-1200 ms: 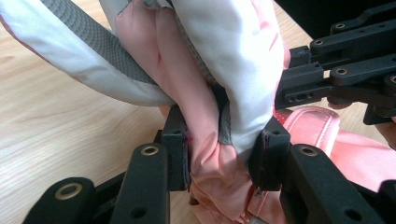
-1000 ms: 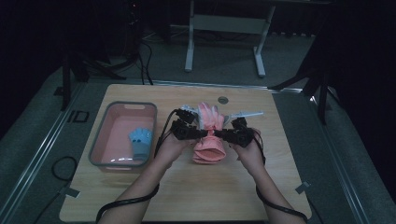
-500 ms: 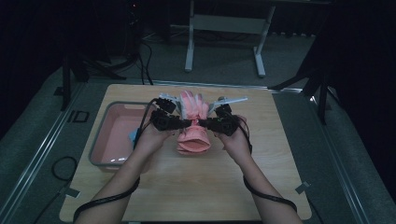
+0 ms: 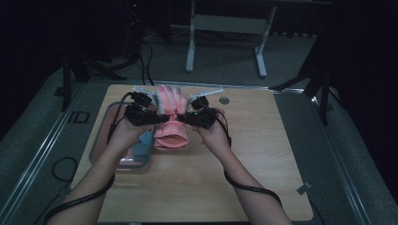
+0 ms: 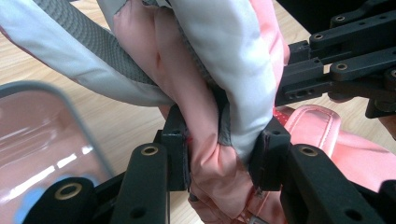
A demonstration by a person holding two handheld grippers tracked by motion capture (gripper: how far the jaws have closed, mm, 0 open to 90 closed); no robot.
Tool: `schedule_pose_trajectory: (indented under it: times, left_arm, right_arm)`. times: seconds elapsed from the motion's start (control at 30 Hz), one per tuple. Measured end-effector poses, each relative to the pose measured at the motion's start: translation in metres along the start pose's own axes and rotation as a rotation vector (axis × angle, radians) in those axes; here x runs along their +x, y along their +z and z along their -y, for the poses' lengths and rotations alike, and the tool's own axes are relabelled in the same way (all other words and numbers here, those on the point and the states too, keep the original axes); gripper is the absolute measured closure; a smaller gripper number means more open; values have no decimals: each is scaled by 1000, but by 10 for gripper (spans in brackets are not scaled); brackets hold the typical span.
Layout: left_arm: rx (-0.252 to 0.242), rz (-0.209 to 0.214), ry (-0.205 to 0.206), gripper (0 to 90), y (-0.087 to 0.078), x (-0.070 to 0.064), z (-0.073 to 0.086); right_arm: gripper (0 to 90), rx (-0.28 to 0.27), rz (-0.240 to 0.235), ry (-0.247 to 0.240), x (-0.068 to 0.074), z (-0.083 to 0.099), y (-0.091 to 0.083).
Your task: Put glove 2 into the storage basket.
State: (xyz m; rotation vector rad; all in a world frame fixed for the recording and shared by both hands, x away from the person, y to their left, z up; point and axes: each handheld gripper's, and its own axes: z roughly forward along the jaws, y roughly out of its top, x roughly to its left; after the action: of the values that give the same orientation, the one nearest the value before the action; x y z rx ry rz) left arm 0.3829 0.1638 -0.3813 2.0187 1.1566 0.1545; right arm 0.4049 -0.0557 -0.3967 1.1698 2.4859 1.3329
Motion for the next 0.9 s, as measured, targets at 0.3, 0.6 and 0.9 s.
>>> schedule_pose_trajectory:
  times: [0.3,0.6,0.9]
  left_arm:
    - [21,-32,-32,644,-37,38,13]
    - [8,-77,-98,644,-63,80,42]
    - [-8,-69,-144,643,-43,111,72]
  right_arm:
    - [774,13,-42,-22,31,-20,35]
    - [774,44,-75,-52,65,-36,84]
    - [774,91,-59,-69,69,-28,127]
